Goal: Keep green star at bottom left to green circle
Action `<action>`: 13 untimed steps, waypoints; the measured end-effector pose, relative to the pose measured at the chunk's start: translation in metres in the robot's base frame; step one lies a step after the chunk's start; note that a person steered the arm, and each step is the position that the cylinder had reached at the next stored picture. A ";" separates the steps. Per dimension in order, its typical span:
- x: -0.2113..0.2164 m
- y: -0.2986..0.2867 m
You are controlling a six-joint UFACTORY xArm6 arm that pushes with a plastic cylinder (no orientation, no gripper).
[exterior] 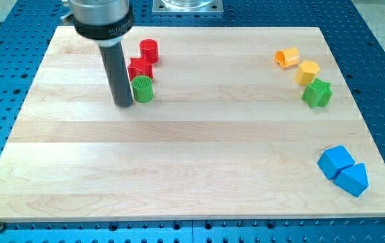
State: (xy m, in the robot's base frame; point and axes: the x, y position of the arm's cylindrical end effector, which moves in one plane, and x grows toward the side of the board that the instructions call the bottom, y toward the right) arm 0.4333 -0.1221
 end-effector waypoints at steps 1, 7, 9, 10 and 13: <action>0.036 0.086; 0.004 0.189; -0.048 0.205; -0.068 0.210; -0.112 0.164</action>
State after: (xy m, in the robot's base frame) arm 0.3208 0.0423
